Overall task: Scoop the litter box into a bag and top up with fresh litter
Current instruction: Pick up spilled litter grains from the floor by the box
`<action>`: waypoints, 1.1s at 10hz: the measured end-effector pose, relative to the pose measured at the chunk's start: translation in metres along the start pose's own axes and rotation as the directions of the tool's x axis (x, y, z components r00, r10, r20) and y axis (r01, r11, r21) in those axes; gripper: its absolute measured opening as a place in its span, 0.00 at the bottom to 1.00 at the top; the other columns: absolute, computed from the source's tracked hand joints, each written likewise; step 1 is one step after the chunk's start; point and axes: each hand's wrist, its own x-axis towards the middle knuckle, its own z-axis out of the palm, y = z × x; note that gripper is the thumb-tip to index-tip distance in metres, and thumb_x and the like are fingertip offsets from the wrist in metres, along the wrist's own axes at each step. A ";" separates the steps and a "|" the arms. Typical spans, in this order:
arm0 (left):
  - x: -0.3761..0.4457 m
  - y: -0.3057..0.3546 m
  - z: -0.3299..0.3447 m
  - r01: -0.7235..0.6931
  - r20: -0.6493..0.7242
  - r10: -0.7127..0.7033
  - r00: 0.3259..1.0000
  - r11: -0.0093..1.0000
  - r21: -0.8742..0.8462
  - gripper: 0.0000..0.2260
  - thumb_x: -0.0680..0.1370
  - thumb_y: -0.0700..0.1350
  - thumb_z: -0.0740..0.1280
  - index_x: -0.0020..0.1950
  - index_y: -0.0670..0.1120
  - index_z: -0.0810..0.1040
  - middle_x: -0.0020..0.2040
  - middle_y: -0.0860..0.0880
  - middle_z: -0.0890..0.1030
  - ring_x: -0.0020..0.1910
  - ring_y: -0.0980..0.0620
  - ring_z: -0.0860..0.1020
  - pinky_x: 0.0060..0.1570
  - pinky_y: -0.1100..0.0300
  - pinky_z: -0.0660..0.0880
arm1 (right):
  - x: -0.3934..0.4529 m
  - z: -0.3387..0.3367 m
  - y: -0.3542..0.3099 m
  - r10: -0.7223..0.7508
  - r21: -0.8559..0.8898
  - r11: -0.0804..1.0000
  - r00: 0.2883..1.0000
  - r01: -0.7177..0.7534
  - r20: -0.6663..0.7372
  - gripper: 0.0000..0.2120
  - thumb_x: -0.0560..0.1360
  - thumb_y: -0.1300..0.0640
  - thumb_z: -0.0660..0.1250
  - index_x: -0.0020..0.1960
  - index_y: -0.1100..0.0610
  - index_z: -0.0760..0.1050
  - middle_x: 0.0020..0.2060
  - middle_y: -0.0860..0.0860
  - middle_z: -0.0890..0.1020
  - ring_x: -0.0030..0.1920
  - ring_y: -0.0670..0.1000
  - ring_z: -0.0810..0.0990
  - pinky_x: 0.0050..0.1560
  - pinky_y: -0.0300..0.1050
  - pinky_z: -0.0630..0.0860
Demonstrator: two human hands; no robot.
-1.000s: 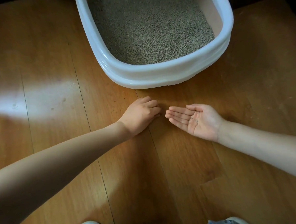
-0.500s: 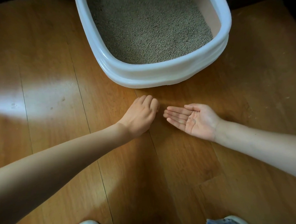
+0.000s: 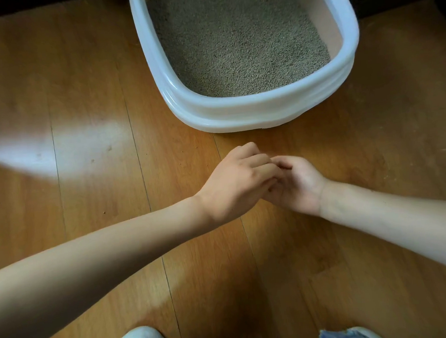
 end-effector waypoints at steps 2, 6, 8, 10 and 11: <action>-0.015 -0.031 -0.015 0.285 -0.084 -0.290 0.953 0.956 -0.068 0.02 0.76 0.37 0.67 0.47 0.42 0.79 0.42 0.50 0.77 0.42 0.51 0.72 0.44 0.63 0.67 | -0.006 -0.009 -0.006 0.000 0.042 0.999 1.000 0.001 -0.015 0.21 0.79 0.59 0.53 0.53 0.73 0.79 0.55 0.67 0.81 0.53 0.63 0.82 0.53 0.57 0.79; -0.049 -0.073 0.009 0.411 0.188 -0.422 0.887 0.907 0.098 0.24 0.68 0.48 0.77 0.61 0.43 0.79 0.49 0.46 0.76 0.47 0.46 0.73 0.47 0.57 0.72 | -0.010 -0.021 -0.010 -0.014 0.072 0.997 0.998 0.018 -0.059 0.22 0.81 0.58 0.50 0.56 0.72 0.78 0.57 0.65 0.80 0.56 0.62 0.81 0.56 0.56 0.78; -0.042 -0.080 0.016 0.341 0.201 -0.341 0.918 0.939 0.033 0.16 0.71 0.44 0.74 0.57 0.43 0.81 0.48 0.47 0.78 0.47 0.46 0.75 0.47 0.53 0.75 | -0.008 -0.021 -0.011 -0.006 0.079 0.997 0.998 0.010 -0.056 0.22 0.81 0.58 0.50 0.56 0.72 0.77 0.57 0.66 0.80 0.56 0.62 0.81 0.56 0.57 0.77; -0.034 -0.082 0.020 0.236 0.206 -0.242 0.948 0.970 0.055 0.10 0.74 0.47 0.69 0.51 0.43 0.83 0.45 0.48 0.79 0.43 0.46 0.75 0.42 0.53 0.75 | -0.005 -0.021 -0.010 -0.005 0.071 0.997 0.998 0.009 -0.057 0.22 0.81 0.58 0.50 0.56 0.72 0.77 0.57 0.66 0.80 0.56 0.62 0.81 0.55 0.57 0.78; -0.031 -0.082 0.022 0.155 0.202 -0.169 0.965 0.984 0.083 0.10 0.76 0.47 0.64 0.46 0.43 0.82 0.42 0.48 0.79 0.40 0.47 0.75 0.39 0.52 0.74 | -0.004 -0.022 -0.011 -0.005 0.074 0.997 0.998 0.010 -0.067 0.22 0.81 0.58 0.50 0.56 0.72 0.77 0.57 0.66 0.80 0.56 0.62 0.82 0.55 0.56 0.78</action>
